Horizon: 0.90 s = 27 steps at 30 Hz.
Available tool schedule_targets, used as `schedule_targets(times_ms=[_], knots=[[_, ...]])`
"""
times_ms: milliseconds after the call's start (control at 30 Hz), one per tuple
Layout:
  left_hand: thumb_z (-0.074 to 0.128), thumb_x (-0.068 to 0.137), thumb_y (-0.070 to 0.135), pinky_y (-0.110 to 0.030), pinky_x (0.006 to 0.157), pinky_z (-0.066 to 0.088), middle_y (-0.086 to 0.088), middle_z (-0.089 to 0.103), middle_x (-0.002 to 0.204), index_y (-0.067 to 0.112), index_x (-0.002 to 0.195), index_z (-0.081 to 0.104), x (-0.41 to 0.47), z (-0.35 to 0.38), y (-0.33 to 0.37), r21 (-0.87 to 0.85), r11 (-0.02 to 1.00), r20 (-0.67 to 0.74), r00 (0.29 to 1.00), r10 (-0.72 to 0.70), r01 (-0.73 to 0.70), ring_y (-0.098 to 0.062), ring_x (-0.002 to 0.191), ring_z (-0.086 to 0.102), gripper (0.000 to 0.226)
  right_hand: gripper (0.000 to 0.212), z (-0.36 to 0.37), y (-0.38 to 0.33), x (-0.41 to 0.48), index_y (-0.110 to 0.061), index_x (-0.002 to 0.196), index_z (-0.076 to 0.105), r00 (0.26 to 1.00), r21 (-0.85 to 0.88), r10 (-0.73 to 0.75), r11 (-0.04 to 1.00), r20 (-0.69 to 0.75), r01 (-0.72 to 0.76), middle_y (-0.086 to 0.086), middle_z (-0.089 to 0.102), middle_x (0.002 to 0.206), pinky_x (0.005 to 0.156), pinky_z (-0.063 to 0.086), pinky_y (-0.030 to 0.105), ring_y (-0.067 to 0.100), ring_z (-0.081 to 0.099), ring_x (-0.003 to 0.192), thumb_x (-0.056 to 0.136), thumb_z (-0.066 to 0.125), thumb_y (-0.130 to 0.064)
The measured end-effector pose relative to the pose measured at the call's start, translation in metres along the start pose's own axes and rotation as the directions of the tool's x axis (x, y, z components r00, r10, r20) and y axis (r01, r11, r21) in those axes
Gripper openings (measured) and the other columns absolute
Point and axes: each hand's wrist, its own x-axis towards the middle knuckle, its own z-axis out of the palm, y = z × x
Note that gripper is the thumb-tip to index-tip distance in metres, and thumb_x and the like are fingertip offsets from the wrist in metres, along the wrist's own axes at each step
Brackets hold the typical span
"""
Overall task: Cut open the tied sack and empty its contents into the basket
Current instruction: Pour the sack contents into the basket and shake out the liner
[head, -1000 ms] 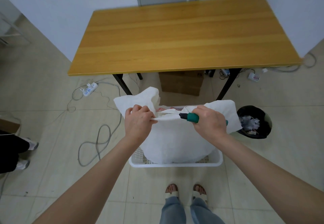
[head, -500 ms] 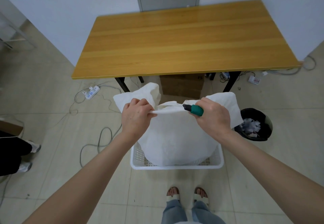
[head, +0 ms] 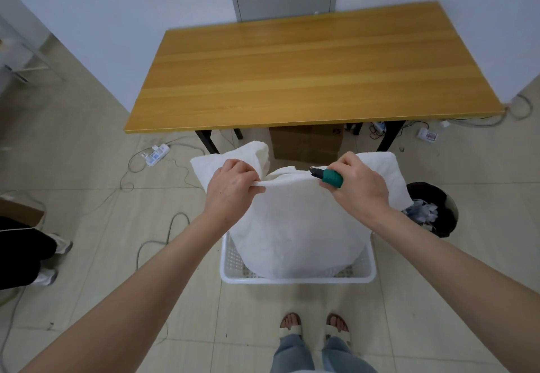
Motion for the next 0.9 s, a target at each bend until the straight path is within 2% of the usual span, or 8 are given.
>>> schedule_targets(times_ms=[100, 200, 300, 467, 733, 833, 900], knots=[[0.063, 0.086, 0.031, -0.035, 0.087, 0.041, -0.003, 0.071, 0.098, 0.012, 0.093, 0.072, 0.003, 0.0, 0.0, 0.005, 1.0, 0.046, 0.999, 0.005, -0.005, -0.025, 0.112, 0.053, 0.022, 0.044, -0.001, 0.003, 0.001, -0.023, 0.119, 0.061, 0.996, -0.082, -0.005, 0.997, 0.092, 0.012, 0.0, 0.045, 0.123, 0.07, 0.047, 0.03, 0.022, 0.055, 0.081, 0.081, 0.071, -0.042], [0.056, 0.091, 0.032, -0.033, 0.09, 0.037, -0.005, 0.07, 0.1, 0.013, 0.097, 0.07, 0.004, -0.001, 0.002, 0.014, 1.0, 0.055, 0.998, -0.02, 0.019, -0.023, 0.11, 0.054, 0.024, 0.033, 0.0, 0.003, 0.002, -0.022, 0.119, 0.062, 0.987, -0.177, -0.028, 0.983, 0.156, 0.056, -0.004, 0.052, 0.12, 0.069, 0.047, 0.031, 0.022, 0.058, 0.087, 0.088, 0.063, -0.034], [0.055, 0.092, 0.033, -0.032, 0.093, 0.035, -0.007, 0.07, 0.098, 0.015, 0.099, 0.071, 0.002, -0.006, 0.0, 0.015, 0.999, 0.008, 0.999, -0.031, 0.031, -0.022, 0.104, 0.057, 0.025, 0.023, -0.006, 0.002, 0.003, -0.02, 0.112, 0.067, 0.996, -0.18, -0.037, 0.982, 0.077, 0.051, -0.004, 0.063, 0.104, 0.063, 0.038, 0.028, 0.022, 0.059, 0.084, 0.091, 0.06, -0.021], [0.059, 0.089, 0.033, -0.032, 0.09, 0.036, -0.007, 0.07, 0.084, 0.016, 0.093, 0.073, -0.003, -0.013, -0.001, -0.008, 0.999, -0.042, 0.998, -0.044, 0.044, -0.024, 0.095, 0.059, 0.023, 0.022, -0.015, -0.003, -0.003, -0.017, 0.111, 0.067, 0.999, -0.15, -0.049, 0.988, 0.002, 0.049, -0.001, 0.066, 0.1, 0.063, 0.034, 0.026, 0.02, 0.056, 0.08, 0.09, 0.062, -0.022], [0.053, 0.092, 0.036, -0.028, 0.086, 0.032, -0.006, 0.069, 0.093, 0.018, 0.103, 0.07, -0.004, -0.031, 0.008, -0.013, 0.998, -0.011, 0.998, -0.062, 0.062, -0.023, 0.101, 0.056, 0.027, 0.019, -0.026, -0.005, -0.009, -0.015, 0.106, 0.067, 0.999, -0.121, -0.032, 0.992, -0.009, 0.03, 0.002, 0.066, 0.097, 0.064, 0.034, 0.027, 0.023, 0.058, 0.083, 0.088, 0.064, -0.022], [0.055, 0.092, 0.034, -0.026, 0.078, 0.029, -0.008, 0.068, 0.093, 0.016, 0.103, 0.071, -0.001, -0.04, 0.011, -0.06, 0.995, -0.068, 0.994, -0.087, 0.083, -0.025, 0.099, 0.055, 0.026, 0.017, -0.032, -0.005, -0.007, -0.012, 0.102, 0.068, 0.994, -0.064, -0.047, 0.997, -0.104, 0.04, 0.005, 0.066, 0.093, 0.062, 0.033, 0.027, 0.026, 0.058, 0.08, 0.086, 0.068, -0.019], [0.055, 0.092, 0.034, -0.026, 0.077, 0.028, -0.009, 0.067, 0.094, 0.016, 0.104, 0.07, -0.001, -0.044, 0.013, -0.051, 0.995, -0.069, 0.994, -0.09, 0.087, -0.026, 0.098, 0.054, 0.027, 0.019, -0.033, -0.006, -0.006, -0.012, 0.104, 0.068, 0.993, -0.059, -0.039, 0.998, -0.109, 0.033, 0.005, 0.066, 0.094, 0.062, 0.034, 0.028, 0.027, 0.059, 0.082, 0.086, 0.068, -0.021]])
